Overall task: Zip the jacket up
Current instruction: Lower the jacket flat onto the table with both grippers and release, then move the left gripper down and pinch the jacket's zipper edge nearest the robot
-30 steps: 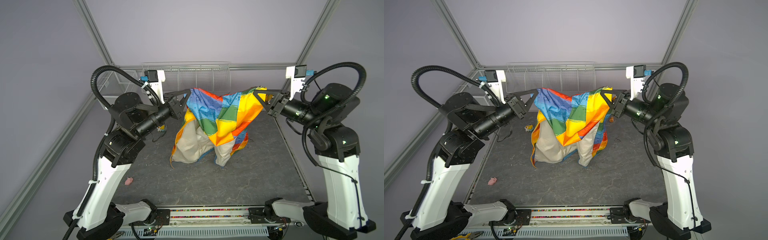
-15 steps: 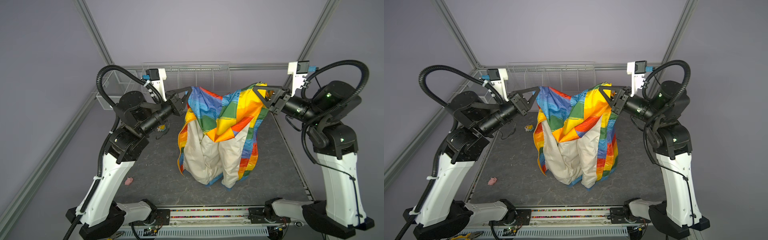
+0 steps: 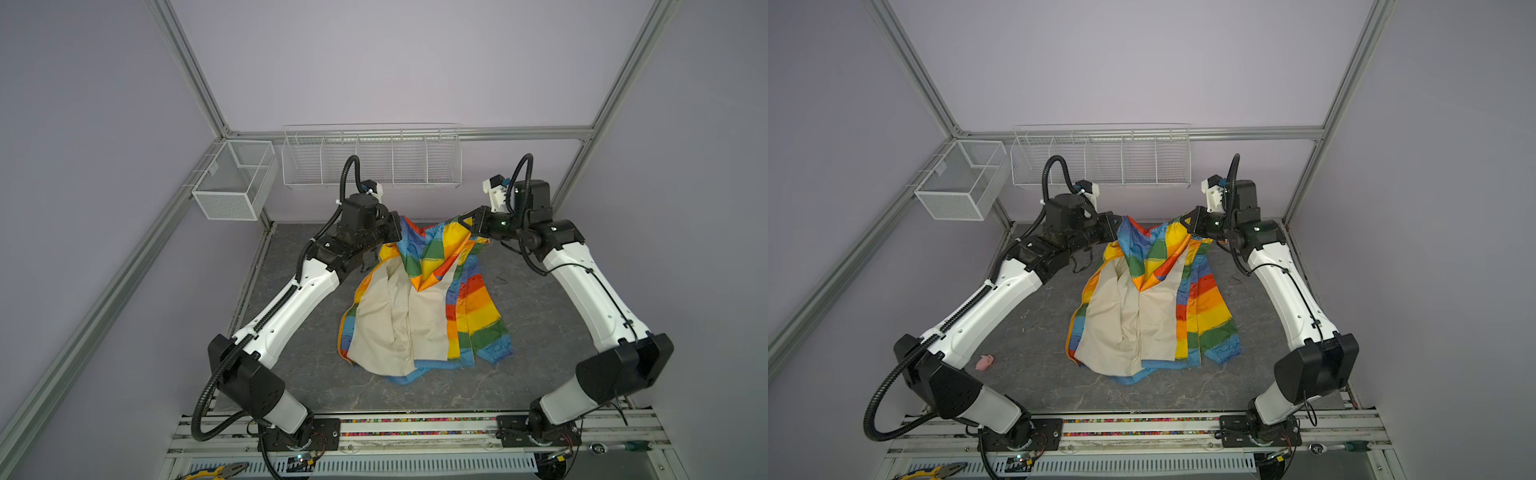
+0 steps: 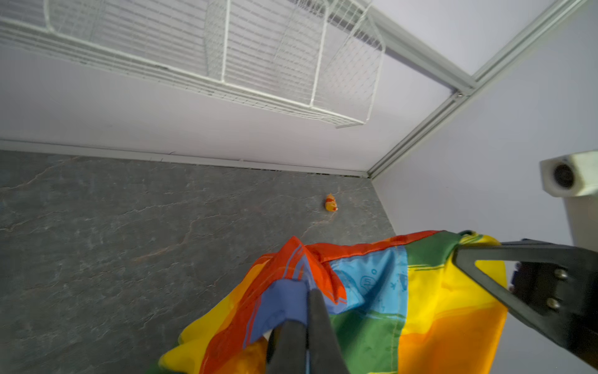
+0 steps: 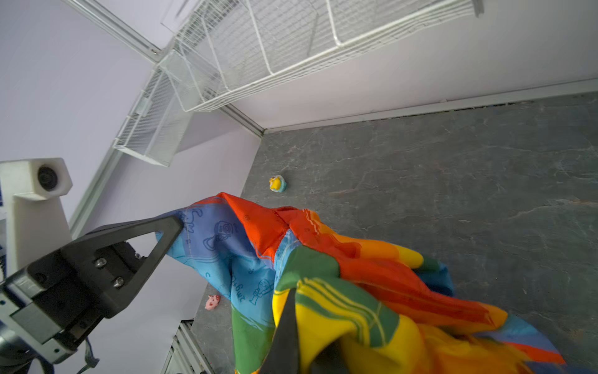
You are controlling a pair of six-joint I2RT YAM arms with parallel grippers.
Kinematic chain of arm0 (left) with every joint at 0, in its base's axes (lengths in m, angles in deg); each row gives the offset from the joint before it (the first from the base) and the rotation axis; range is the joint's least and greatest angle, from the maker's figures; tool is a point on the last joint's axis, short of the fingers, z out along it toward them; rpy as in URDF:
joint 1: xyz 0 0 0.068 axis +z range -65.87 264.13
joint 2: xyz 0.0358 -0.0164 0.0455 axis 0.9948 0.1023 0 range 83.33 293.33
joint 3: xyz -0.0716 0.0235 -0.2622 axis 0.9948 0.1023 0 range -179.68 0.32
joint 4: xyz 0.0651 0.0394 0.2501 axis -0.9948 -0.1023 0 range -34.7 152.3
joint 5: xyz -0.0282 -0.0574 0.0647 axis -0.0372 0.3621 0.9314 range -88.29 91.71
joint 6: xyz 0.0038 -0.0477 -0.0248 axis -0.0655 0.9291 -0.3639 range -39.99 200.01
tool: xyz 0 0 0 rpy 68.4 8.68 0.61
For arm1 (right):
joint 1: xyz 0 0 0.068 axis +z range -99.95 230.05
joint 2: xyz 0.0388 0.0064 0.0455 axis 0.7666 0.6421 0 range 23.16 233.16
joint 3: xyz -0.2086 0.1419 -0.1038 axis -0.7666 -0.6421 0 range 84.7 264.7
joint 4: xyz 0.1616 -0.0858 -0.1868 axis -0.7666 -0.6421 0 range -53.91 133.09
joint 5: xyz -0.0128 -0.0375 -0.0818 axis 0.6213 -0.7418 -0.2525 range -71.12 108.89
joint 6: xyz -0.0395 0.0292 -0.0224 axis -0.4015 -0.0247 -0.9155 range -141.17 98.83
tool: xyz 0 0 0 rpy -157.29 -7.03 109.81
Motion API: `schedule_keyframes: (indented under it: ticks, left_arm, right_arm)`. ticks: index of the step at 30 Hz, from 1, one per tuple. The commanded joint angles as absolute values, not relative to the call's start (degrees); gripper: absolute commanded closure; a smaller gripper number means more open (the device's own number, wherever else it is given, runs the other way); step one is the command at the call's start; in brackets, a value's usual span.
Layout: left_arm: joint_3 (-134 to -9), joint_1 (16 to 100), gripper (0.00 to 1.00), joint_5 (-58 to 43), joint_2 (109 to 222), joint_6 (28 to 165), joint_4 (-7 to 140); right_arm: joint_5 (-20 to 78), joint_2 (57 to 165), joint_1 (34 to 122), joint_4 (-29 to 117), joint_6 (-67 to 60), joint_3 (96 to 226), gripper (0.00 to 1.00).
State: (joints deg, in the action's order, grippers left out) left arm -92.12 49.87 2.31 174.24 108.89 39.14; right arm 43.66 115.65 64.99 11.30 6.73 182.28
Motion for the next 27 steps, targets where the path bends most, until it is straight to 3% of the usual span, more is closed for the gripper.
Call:
schedule_keyframes:
  ticks: [1, 4, 6, 10, 12, 15, 19, 27]
  left_arm:
    - [-93.59, 52.09, 1.00, 7.91, 176.74, 111.19, 44.32]
    - [-96.13, 53.95, 1.00, 9.71, 181.88, 114.43, 45.29]
    - [-98.69, 55.59, 0.99, 10.06, 185.96, 116.95, 45.05]
    - [-102.88, 59.09, 0.54, 8.48, 191.92, 121.57, 42.87]
    - [-103.39, 60.46, 0.45, 7.46, 193.35, 123.27, 42.35]
    - [-101.98, 61.10, 0.41, 7.38, 192.87, 123.52, 42.46]
    - [-98.16, 61.15, 0.41, 7.41, 190.33, 123.07, 43.26]
    - [-86.23, 56.86, 0.42, 3.92, 180.11, 117.67, 43.62]
  right_arm:
    - [42.04, 119.32, 63.36, 16.22, 8.04, 184.54, 0.93]
    - [41.19, 126.64, 62.27, 15.86, 11.44, 188.98, 0.93]
    - [42.46, 132.11, 62.09, 15.36, 13.87, 192.65, 0.87]
    - [43.70, 139.63, 59.90, 13.28, 15.64, 198.15, 0.64]
    - [44.52, 141.14, 59.72, 12.85, 15.76, 198.95, 0.51]
    - [44.41, 140.42, 59.63, 12.33, 14.62, 197.92, 0.39]
    - [42.53, 137.36, 59.41, 11.07, 11.98, 194.68, 0.31]
    - [34.64, 131.31, 57.25, 3.15, 5.71, 186.68, 0.33]
